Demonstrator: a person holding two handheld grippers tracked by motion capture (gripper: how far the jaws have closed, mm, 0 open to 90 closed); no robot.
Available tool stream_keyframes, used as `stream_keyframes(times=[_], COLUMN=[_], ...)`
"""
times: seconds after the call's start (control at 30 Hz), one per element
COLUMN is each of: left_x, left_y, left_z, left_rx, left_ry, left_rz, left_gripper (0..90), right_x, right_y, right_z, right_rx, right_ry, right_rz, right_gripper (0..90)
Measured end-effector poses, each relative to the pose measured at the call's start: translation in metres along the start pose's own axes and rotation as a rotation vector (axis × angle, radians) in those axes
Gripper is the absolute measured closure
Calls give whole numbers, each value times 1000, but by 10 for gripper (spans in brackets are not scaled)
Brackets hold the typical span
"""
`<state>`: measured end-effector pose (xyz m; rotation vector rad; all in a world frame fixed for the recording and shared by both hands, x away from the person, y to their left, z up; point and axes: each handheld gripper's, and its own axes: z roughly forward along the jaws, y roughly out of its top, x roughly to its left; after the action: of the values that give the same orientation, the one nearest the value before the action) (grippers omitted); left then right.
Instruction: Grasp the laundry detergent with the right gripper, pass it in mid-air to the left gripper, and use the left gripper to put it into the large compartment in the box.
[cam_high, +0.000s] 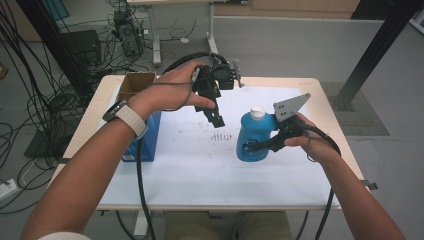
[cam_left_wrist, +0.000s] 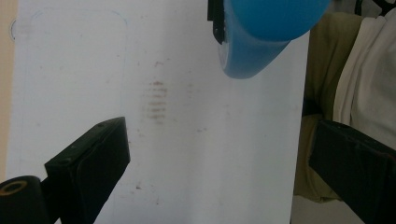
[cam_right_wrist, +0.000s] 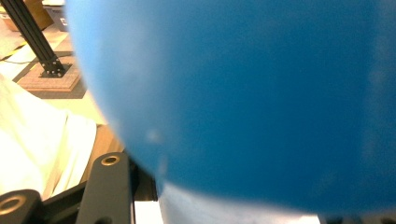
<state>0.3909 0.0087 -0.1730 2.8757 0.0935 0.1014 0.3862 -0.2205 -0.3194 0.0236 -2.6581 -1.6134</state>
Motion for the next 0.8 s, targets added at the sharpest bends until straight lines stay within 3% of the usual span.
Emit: stream_keyframes(times=[0.8], left_x=[-6], left_y=[11], left_z=[-2], left_rx=[-9], left_ry=[-23], left_rz=[10], left_gripper=[53], right_x=[-11], right_y=[24], right_z=[23], right_rx=[17], right_ry=[19], right_rz=[-22], right_gripper=[434])
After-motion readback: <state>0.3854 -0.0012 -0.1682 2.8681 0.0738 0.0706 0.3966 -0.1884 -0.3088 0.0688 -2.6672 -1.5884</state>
